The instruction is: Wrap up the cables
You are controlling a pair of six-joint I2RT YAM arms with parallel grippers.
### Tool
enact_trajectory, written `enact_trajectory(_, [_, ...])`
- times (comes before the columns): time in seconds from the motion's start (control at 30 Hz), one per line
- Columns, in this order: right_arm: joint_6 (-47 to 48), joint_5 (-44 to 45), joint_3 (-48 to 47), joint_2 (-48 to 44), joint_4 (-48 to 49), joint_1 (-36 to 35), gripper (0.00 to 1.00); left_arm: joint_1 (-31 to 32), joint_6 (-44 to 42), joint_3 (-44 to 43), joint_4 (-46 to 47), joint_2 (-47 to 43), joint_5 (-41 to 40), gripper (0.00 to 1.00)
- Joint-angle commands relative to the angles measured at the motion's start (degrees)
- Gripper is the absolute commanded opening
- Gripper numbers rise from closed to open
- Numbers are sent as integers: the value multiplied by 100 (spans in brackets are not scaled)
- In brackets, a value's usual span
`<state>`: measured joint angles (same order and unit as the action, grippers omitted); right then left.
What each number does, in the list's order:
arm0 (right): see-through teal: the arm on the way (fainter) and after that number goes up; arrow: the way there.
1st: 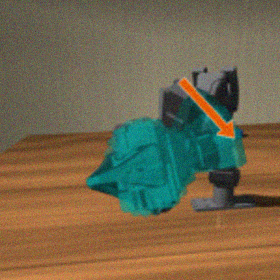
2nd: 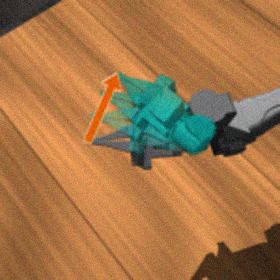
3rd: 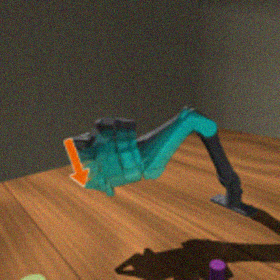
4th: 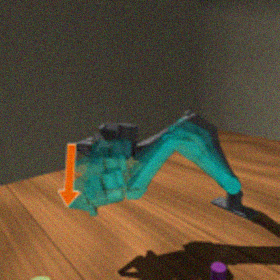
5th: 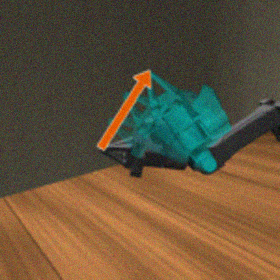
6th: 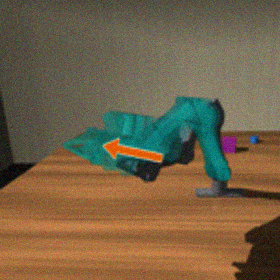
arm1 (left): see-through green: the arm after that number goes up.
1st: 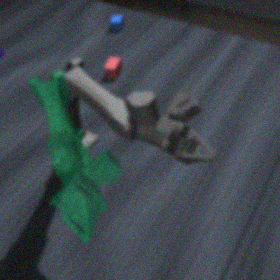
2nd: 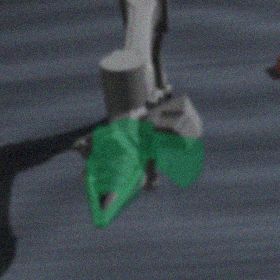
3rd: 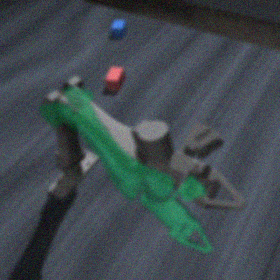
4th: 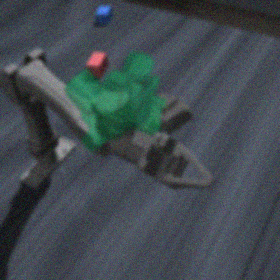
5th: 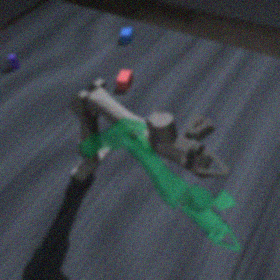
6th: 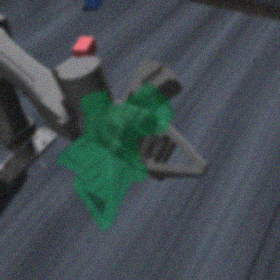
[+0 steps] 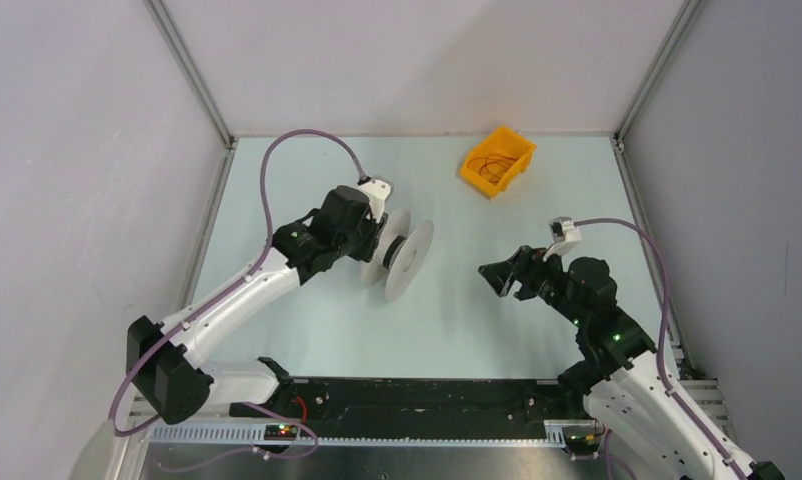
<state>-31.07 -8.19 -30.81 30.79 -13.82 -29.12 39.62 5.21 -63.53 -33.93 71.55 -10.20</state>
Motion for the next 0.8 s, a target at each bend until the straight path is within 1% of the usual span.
enact_trajectory(0.0, [-124,138,-19,132,698,18,76,-1,-196,22,23,144,258,34])
enact_trajectory(0.03, [-104,197,-17,211,891,24,76,-5,-183,50,21,173,282,32])
enact_trajectory(0.1, [5,382,-54,387,1220,64,75,0,-171,74,23,254,279,17])
enact_trajectory(0.13, [81,435,-91,469,1509,142,75,-3,-166,71,11,296,280,14])
enact_trajectory(0.17, [104,438,-186,691,1613,200,74,-6,-151,43,-3,306,296,8])
enact_trajectory(0.23, [215,426,-401,1126,1822,501,74,0,-130,-39,-70,308,362,2])
enact_trajectory(0.27, [310,448,-488,1300,1868,595,74,-3,-124,-56,-103,259,403,1])
enact_trajectory(0.4, [566,427,-1208,2786,1878,1188,74,-10,-92,-52,-130,-31,310,0])
enact_trajectory(0.5, [1006,695,-1949,3650,1936,1481,73,-2,-49,43,-123,-263,114,0])
enact_trajectory(0.6, [1490,1015,-2746,4647,1911,1622,71,-8,2,101,-131,-373,-112,0])
enact_trajectory(0.63, [1729,1149,-2900,4827,1902,1671,69,-7,38,98,-133,-423,-122,0])
enact_trajectory(0.67, [1864,1199,-3196,5189,1921,1690,68,-11,62,82,-132,-440,-110,1])
enact_trajectory(0.7, [2137,1267,-3318,5349,1951,1719,67,-9,101,80,-136,-484,-77,3])
enact_trajectory(0.77, [2578,1183,-3658,5961,2171,1733,67,-10,141,72,-139,-543,117,4])
